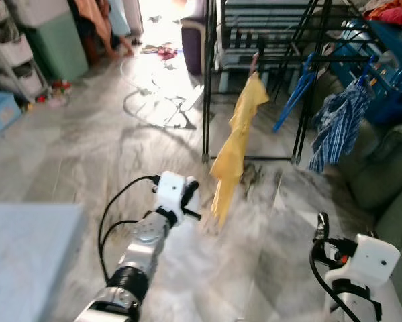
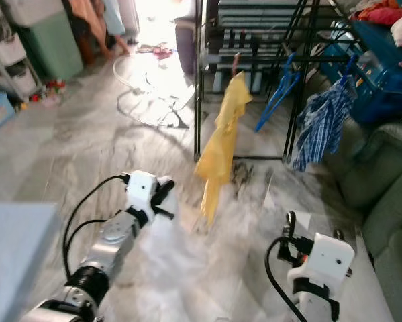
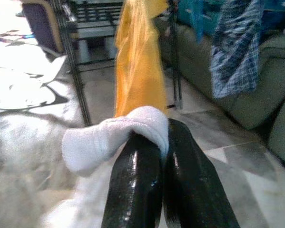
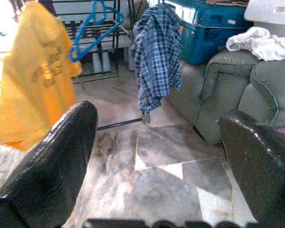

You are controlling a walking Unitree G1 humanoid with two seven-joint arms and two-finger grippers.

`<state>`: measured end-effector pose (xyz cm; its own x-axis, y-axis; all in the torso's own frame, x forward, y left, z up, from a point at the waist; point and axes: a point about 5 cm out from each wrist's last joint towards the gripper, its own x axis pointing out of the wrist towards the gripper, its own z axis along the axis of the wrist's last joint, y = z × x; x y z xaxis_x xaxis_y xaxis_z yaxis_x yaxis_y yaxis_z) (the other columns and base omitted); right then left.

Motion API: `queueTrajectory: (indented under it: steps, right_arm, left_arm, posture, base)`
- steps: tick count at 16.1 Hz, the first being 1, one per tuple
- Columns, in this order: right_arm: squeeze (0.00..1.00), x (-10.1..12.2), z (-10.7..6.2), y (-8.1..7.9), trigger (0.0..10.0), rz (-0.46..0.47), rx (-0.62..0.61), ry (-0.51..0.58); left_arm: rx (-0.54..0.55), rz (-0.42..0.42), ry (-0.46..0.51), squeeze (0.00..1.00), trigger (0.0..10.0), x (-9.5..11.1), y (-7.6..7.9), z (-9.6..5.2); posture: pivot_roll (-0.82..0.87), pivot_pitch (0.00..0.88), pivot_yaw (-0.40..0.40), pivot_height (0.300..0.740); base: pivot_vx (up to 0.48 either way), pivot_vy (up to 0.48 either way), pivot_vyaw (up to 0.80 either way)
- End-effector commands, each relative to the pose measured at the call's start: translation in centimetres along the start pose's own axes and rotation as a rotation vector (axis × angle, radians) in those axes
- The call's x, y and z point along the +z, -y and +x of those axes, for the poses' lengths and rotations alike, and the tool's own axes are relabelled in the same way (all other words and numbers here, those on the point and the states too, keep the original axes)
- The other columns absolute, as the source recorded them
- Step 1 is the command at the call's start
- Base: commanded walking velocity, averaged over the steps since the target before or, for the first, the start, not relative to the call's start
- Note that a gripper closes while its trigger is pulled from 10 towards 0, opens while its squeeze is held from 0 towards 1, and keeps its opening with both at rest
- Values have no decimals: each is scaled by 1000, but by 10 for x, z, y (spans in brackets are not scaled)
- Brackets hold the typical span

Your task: Hang hanger

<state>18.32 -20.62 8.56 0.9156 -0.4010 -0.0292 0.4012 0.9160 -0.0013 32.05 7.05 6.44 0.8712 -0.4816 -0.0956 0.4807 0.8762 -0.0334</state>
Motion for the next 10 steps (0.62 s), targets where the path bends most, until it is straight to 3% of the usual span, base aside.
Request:
queueTrajectory:
  steps: [1,10]
  right_arm:
    - [0,3,0,3,10000,-2,-12,11]
    - [0,3,4,16,10000,-25,-43,11]
  left_arm:
    - [-31,25,81,0,0,23,3,10]
    - [-61,20,82,0,0,27,10,15]
  posture:
    - [-48,42,0,740]
    - [-57,32,10,740]
  base:
    - [431,0,0]
    - [433,0,0]
